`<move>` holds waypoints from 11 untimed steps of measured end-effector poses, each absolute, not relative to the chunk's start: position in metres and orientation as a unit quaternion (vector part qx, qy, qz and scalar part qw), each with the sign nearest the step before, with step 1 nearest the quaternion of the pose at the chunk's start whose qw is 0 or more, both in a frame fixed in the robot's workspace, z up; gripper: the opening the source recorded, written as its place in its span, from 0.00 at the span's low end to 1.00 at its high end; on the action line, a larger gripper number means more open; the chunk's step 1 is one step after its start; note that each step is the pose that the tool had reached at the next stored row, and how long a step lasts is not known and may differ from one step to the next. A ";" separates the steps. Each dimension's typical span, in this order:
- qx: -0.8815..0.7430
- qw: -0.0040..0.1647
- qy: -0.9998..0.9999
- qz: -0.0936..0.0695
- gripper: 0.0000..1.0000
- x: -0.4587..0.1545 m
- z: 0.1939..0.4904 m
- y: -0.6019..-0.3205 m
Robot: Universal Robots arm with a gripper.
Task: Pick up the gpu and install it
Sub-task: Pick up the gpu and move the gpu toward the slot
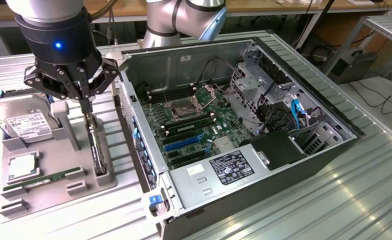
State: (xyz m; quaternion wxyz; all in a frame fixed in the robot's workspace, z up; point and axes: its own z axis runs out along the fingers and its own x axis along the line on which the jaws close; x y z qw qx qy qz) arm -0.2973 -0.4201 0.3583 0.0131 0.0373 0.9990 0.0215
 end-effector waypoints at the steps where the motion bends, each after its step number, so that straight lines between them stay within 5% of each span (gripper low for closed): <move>1: 0.037 0.013 0.999 0.022 0.11 -0.297 0.358 -0.420; 6: 0.037 0.013 0.999 0.022 0.11 -0.297 0.358 -0.420; 11: 0.037 0.013 0.999 0.022 0.30 -0.297 0.358 -0.420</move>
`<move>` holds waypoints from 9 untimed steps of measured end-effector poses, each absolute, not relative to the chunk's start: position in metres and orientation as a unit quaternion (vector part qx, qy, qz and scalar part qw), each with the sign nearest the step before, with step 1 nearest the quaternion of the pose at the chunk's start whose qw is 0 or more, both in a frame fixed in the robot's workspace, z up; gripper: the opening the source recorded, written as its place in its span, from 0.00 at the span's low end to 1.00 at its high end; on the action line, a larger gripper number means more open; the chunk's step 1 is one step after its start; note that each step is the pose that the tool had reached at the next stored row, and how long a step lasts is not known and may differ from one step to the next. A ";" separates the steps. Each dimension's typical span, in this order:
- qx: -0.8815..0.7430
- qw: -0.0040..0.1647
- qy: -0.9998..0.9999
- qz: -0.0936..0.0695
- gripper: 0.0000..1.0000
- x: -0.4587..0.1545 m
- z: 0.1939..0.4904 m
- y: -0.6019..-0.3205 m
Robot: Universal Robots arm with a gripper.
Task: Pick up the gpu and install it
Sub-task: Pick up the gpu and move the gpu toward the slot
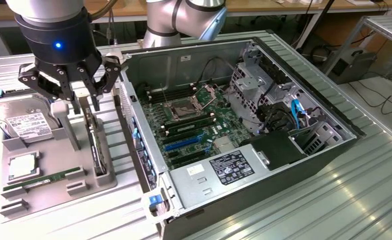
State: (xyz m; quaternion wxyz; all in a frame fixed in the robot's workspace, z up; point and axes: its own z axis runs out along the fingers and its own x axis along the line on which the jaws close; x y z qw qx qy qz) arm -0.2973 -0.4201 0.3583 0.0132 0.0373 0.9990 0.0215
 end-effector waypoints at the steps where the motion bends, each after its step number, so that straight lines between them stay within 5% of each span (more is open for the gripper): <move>1: 0.037 0.013 0.999 0.022 0.36 -0.297 0.358 -0.420; 9: 0.037 0.015 0.999 0.022 0.42 -0.302 0.346 -0.420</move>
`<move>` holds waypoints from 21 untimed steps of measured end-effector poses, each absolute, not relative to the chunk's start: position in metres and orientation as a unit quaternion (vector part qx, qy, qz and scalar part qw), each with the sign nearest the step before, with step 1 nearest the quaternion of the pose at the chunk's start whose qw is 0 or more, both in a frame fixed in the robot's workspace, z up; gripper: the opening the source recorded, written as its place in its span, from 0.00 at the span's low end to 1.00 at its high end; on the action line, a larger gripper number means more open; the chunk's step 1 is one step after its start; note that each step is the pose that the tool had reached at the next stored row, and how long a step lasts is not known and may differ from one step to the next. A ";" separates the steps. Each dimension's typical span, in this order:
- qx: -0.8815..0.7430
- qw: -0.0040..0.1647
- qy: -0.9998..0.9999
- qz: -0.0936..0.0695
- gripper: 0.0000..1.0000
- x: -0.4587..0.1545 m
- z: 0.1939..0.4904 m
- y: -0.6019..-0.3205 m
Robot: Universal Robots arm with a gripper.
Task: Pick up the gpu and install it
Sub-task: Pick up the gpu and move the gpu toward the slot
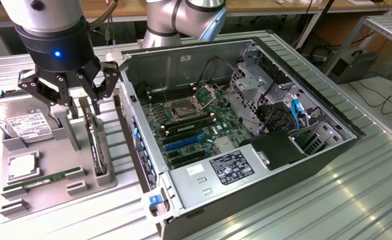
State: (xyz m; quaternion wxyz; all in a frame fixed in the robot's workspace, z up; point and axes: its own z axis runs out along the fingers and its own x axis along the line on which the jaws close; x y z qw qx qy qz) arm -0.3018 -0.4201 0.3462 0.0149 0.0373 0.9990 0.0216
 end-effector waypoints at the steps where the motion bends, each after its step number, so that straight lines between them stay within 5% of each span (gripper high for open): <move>1: 0.037 0.015 0.999 0.022 0.42 -0.303 0.344 -0.420; 21: 0.037 0.015 0.999 0.022 0.42 -0.306 0.301 -0.421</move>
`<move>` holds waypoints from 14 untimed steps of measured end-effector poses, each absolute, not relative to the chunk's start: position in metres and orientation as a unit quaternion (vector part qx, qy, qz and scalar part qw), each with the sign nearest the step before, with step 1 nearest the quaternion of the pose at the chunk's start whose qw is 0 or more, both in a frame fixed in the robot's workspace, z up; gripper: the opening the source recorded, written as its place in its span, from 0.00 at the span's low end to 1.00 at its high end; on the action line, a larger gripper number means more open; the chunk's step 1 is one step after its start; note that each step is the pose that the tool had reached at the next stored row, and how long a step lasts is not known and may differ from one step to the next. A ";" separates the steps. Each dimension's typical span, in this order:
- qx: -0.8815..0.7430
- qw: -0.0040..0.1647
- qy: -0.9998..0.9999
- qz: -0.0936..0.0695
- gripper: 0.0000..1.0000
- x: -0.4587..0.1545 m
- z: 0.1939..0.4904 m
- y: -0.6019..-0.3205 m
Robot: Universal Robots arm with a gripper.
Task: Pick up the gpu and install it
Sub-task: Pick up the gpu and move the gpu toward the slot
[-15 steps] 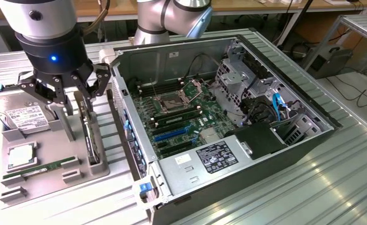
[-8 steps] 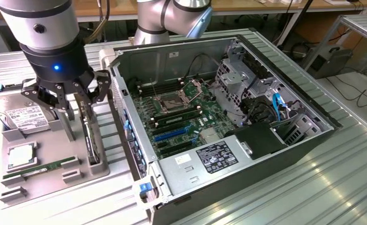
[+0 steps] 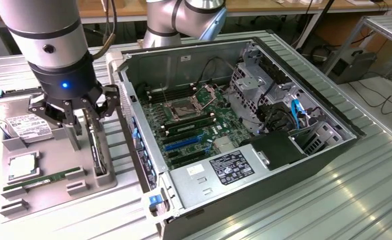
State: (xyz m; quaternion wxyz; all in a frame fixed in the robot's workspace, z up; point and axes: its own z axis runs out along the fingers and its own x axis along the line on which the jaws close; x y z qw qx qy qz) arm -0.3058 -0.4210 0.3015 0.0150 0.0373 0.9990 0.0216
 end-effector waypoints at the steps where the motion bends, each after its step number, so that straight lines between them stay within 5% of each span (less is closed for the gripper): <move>1: 0.037 0.015 0.999 0.022 0.42 -0.306 0.297 -0.421; 14: 0.037 0.023 0.999 0.022 0.42 -0.308 0.272 -0.422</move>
